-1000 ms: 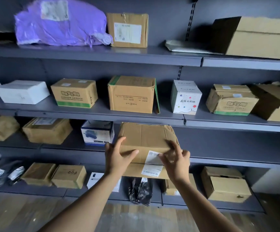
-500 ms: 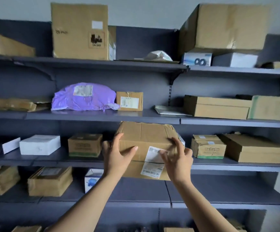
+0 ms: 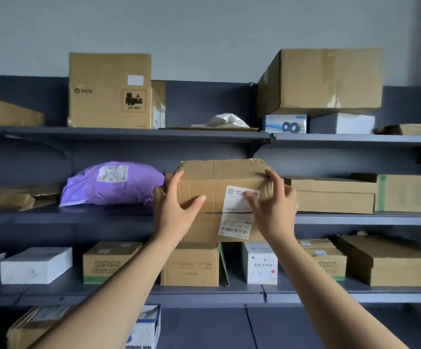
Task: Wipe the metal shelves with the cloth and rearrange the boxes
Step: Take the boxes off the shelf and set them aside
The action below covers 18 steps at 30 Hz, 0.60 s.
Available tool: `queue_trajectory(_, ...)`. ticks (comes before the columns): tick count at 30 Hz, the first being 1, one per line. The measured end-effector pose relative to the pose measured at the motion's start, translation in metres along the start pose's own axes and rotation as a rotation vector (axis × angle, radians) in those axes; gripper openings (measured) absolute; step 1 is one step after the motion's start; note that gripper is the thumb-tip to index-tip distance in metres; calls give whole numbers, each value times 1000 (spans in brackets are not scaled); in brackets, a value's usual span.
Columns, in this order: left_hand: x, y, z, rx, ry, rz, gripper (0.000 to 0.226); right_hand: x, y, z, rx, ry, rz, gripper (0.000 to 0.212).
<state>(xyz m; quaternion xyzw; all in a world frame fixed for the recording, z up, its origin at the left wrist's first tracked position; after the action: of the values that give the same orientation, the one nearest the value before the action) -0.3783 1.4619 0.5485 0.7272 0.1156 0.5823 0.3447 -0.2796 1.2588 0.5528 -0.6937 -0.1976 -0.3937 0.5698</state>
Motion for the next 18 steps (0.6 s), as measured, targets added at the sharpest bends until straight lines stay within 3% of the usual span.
queue_trajectory(13, 87, -30, 126, 35, -34, 30, 82, 121, 84, 68, -31, -42, -24, 62)
queue_trajectory(18, 92, -53, 164, 9, -129, 49, 79, 141, 130, 98, -56, -94, 11, 64)
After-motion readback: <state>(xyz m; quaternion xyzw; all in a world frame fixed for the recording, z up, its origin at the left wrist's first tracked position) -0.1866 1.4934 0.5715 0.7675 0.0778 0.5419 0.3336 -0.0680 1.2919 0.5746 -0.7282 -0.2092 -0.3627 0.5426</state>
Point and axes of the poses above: each hand's wrist, its own x-axis towards the middle knuckle, its own z-axis out of the palm, y = z × x, the point moved 1 cm from there along x, towards the middle knuckle, and after that the axes turned 7 degrees about y, right-handed, at the moved point
